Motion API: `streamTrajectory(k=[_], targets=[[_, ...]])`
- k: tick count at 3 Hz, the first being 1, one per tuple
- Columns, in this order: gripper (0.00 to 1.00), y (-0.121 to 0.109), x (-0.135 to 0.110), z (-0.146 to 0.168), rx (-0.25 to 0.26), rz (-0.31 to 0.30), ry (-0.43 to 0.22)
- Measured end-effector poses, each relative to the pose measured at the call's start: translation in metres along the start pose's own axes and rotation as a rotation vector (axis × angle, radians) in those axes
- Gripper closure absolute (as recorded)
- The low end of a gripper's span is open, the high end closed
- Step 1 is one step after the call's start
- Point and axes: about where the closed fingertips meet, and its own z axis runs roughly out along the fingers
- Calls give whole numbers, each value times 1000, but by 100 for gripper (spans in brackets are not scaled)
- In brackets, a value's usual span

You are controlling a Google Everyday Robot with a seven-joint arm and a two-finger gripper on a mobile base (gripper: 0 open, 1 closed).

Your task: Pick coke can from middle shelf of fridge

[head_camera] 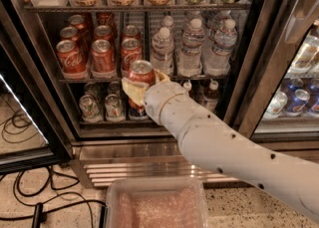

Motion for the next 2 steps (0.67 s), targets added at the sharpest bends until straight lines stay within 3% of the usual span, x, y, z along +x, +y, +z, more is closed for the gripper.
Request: streamTrajectory(k=[2], targets=[[100, -3, 12, -24, -155, 59, 84]])
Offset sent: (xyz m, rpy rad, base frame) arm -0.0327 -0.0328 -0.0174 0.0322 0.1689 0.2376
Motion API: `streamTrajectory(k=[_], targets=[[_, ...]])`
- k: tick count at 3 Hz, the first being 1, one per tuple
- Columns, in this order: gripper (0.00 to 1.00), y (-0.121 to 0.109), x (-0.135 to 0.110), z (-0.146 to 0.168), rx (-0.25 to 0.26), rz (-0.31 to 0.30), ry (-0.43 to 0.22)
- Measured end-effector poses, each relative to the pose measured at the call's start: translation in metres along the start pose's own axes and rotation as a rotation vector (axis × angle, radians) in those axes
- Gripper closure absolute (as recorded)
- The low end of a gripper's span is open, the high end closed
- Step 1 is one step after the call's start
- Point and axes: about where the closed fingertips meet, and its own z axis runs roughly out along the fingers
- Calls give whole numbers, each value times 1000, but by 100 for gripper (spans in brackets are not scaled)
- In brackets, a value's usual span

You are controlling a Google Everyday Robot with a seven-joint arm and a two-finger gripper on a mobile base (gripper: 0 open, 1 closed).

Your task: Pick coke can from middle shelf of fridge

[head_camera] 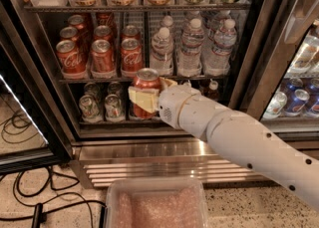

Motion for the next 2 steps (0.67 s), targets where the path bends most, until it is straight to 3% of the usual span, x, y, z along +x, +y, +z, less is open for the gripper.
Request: streamTrajectory(k=[1, 2], targets=[[100, -3, 3, -9, -46, 22, 19], [100, -1, 6, -9, -54, 23, 28]])
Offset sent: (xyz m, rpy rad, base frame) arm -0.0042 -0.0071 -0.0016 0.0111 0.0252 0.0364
